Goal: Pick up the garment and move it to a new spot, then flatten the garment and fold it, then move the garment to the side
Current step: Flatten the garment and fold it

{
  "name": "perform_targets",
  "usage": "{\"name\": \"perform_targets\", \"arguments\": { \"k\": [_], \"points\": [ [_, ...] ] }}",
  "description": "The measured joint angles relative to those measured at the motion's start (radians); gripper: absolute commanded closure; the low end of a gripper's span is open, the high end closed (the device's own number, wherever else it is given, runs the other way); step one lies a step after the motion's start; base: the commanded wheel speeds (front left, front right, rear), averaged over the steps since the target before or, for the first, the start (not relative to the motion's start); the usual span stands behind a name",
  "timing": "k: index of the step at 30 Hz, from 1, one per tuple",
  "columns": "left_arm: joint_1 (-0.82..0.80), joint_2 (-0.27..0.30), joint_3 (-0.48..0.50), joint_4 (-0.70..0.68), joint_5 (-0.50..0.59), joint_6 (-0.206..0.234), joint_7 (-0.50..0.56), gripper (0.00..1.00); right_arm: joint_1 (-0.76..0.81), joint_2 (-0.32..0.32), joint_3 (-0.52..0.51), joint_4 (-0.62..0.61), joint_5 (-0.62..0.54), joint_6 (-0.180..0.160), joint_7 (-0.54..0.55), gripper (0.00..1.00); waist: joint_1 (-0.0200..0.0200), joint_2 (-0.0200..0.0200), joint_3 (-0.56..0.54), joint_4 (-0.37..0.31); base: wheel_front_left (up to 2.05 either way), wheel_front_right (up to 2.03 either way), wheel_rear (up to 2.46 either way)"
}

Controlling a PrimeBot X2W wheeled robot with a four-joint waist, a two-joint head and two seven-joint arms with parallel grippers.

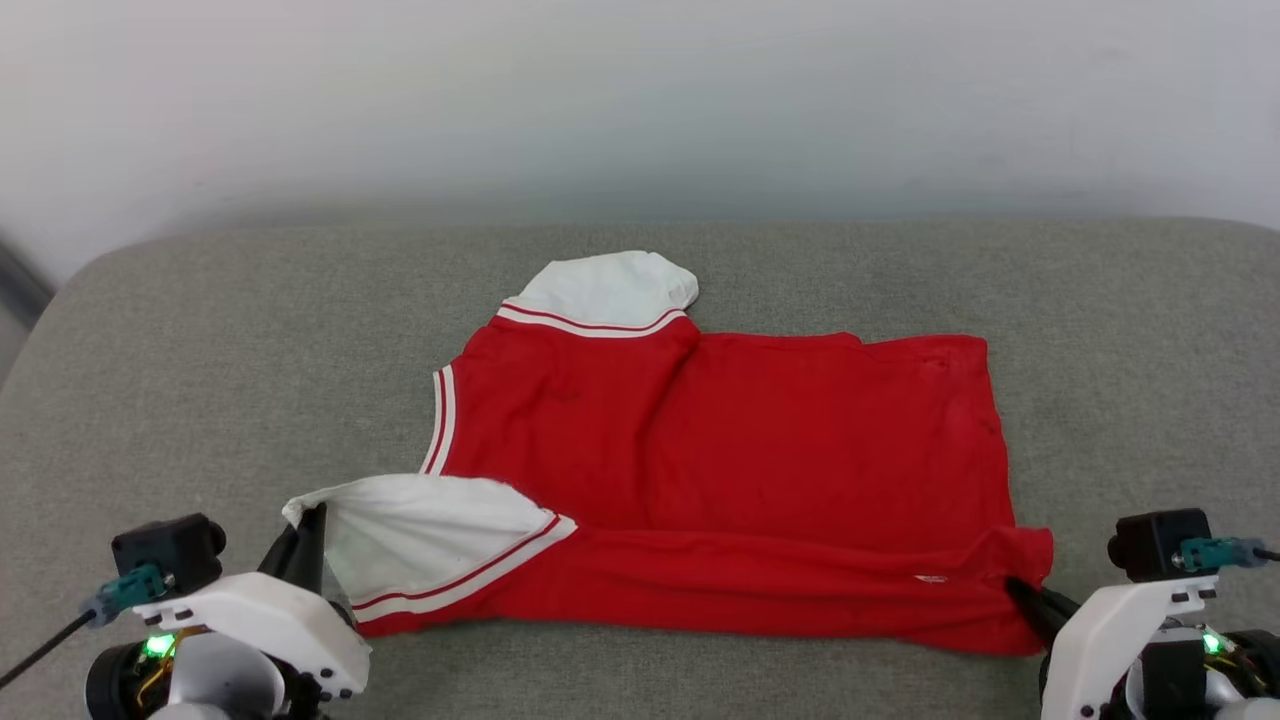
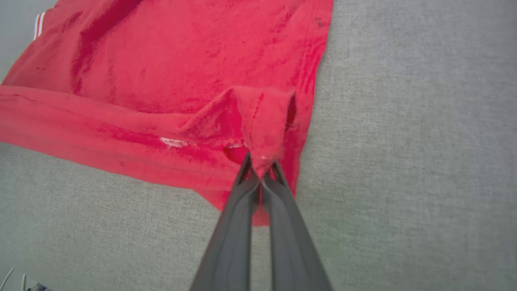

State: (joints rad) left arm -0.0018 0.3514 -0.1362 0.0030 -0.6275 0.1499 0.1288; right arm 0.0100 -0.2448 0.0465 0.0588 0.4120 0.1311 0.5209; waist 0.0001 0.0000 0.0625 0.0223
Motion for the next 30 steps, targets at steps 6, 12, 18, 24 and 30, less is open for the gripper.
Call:
{"name": "perform_targets", "arguments": {
  "k": [6,12,18,24,30],
  "points": [
    [-0.127,-0.020,-0.027,0.152,-0.010,-0.053,-0.017,1.00,-0.095,-0.010,0.036,0.098,0.011,0.000,-0.024,1.00,0.0000,0.0000,0.049,-0.007,0.00,0.00,0.00],
    [-0.225,-0.046,-0.056,0.309,-0.023,-0.096,-0.016,1.00,-0.185,-0.030,0.076,0.204,0.011,0.000,-0.084,0.94,0.0000,0.0000,0.093,-0.011,0.00,0.00,0.00],
    [-0.286,-0.073,-0.071,0.452,-0.059,-0.145,0.002,0.00,-0.229,-0.030,0.121,0.308,0.020,0.000,-0.156,0.00,0.0001,0.0000,0.120,-0.015,0.00,0.00,0.00],
    [-0.325,-0.077,-0.066,0.540,-0.081,-0.180,-0.013,0.00,-0.230,-0.044,0.157,0.331,0.033,0.000,-0.280,0.00,0.0000,0.0000,0.113,-0.014,0.00,0.00,0.00],
    [-0.332,-0.032,-0.065,0.555,-0.081,-0.202,0.002,0.00,-0.183,-0.047,0.146,0.291,0.020,0.000,-0.424,0.00,0.0000,0.0000,0.073,-0.022,0.00,0.00,0.00]
  ]
}}
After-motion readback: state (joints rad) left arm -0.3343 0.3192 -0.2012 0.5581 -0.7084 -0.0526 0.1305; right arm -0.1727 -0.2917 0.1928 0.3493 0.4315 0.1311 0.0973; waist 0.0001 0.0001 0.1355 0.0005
